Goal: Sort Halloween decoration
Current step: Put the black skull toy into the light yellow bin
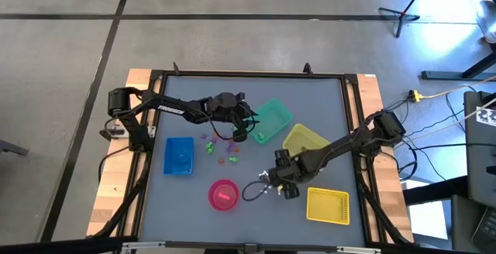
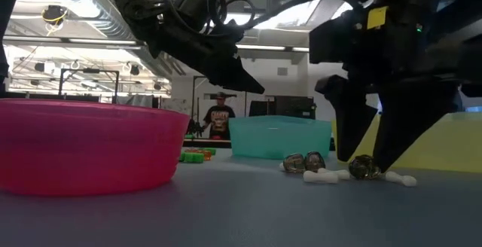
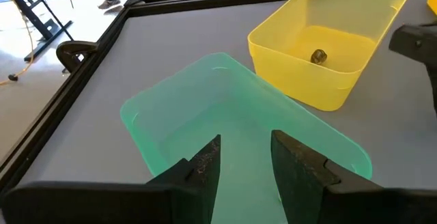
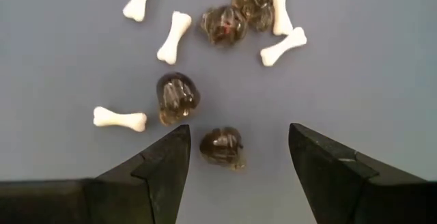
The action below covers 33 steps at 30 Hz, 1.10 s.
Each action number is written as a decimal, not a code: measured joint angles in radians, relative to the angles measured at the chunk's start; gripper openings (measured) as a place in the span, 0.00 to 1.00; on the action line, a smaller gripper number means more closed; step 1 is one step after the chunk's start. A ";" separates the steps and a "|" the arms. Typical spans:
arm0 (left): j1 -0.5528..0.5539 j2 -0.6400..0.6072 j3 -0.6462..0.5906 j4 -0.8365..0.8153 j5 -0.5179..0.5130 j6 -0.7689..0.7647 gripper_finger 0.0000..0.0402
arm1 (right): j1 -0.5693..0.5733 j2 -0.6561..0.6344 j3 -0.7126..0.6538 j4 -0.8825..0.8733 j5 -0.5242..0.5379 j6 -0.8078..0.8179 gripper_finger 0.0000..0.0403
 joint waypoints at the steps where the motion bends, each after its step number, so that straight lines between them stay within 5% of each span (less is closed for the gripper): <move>1: 0.000 0.000 0.000 0.000 0.000 0.000 0.28 | 0.000 0.000 -0.001 -0.004 -0.002 0.000 0.61; 17: 0.000 0.000 0.000 0.000 0.000 0.000 0.28 | 0.001 0.000 -0.001 -0.008 -0.033 -0.002 0.61; 33: 0.000 0.000 0.000 0.000 0.000 0.000 0.28 | 0.001 0.000 -0.001 -0.003 -0.033 -0.001 0.34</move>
